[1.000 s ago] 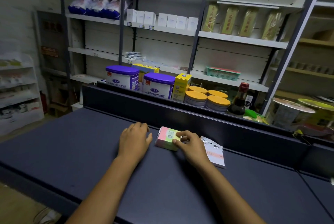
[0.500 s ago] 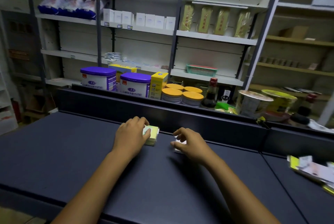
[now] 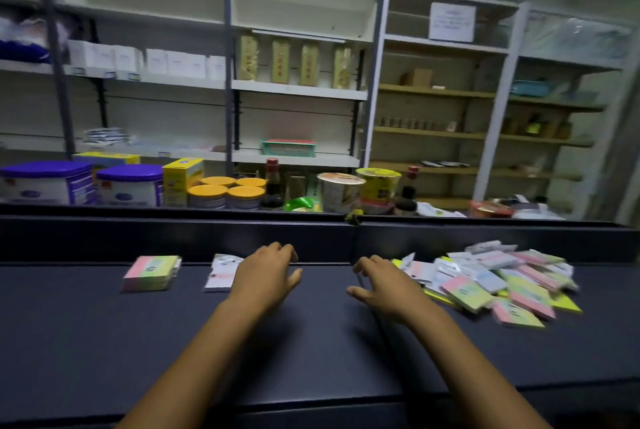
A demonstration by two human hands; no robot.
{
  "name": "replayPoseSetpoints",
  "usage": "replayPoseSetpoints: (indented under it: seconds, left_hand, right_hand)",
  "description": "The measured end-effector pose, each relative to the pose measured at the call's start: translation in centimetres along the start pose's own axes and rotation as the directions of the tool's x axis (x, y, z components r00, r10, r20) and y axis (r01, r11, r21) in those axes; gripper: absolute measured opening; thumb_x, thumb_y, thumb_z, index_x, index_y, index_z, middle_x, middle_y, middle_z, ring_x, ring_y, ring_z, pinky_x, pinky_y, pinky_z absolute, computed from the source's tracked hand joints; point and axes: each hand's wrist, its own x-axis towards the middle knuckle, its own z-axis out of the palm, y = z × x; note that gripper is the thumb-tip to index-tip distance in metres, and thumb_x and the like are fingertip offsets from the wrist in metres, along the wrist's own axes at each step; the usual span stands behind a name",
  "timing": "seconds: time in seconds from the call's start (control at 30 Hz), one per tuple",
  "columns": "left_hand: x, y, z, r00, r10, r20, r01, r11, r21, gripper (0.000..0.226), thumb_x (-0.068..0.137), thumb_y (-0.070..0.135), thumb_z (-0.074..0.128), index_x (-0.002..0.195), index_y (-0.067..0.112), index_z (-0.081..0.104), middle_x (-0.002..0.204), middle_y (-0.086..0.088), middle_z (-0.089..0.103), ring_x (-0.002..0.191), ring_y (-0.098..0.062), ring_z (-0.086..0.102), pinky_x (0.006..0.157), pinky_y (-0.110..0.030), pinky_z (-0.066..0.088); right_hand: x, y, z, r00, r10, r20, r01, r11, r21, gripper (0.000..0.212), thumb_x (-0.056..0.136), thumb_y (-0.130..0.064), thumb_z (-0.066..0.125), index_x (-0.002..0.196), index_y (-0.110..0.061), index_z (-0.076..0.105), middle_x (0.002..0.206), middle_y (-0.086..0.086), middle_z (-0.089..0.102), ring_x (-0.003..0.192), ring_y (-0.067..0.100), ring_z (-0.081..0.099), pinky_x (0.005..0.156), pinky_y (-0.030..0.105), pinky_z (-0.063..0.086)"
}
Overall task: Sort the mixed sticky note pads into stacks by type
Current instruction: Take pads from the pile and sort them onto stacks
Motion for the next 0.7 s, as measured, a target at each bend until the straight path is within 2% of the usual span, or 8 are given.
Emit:
replayPoseSetpoints:
  seconds: [0.17,0.4,0.5,0.7]
  left_hand:
    - [-0.4,8.8,1.0,0.996,0.078,0.044,-0.076,0.996,-0.035,0.034,0.096,0.047,0.050,0.123,0.027,0.053,0.121,0.004,0.057,0.113,-0.017,0.054,0.086,-0.034,0.051]
    - [-1.6,19.5,3.1,0.988,0.145,0.047,-0.140,0.985,-0.100,0.031,0.096,0.047,0.050,0.120,0.028,0.055,0.120,0.007,0.057,0.112,-0.015,0.054,0.083,-0.032,0.050]
    - [-2.0,23.0,4.0,0.985,0.163,0.058,-0.154,0.979,-0.136,0.031,0.094,0.047,0.052,0.119,0.029,0.056,0.120,0.008,0.058,0.112,-0.015,0.055,0.085,-0.033,0.050]
    - [-0.8,27.1,5.7,0.983,0.166,0.077,-0.153,0.976,-0.154,0.029,0.093,0.046,0.052,0.118,0.031,0.056,0.119,0.010,0.059,0.111,-0.016,0.055,0.082,-0.032,0.047]
  right_hand:
    - [-6.0,7.3,-3.0,0.995,0.091,-0.040,-0.091,0.996,-0.005,0.041,0.092,-0.049,0.059,0.122,-0.021,0.054,0.128,0.002,0.055,0.121,0.021,0.051,0.096,0.036,0.046]
    - [-13.5,15.4,-5.4,0.979,0.199,-0.036,-0.200,0.980,-0.021,0.042,0.092,-0.053,0.057,0.123,-0.025,0.052,0.127,-0.001,0.053,0.116,0.021,0.052,0.091,0.037,0.047]
    - [-16.0,18.2,-6.0,0.971,0.238,-0.027,-0.239,0.971,-0.006,0.041,0.093,-0.052,0.056,0.122,-0.023,0.051,0.126,0.001,0.054,0.115,0.021,0.052,0.094,0.040,0.048]
    - [-17.4,22.4,-6.9,0.959,0.278,-0.048,-0.276,0.960,0.042,0.046,0.094,-0.050,0.057,0.132,-0.025,0.049,0.133,-0.002,0.052,0.121,0.018,0.050,0.097,0.038,0.048]
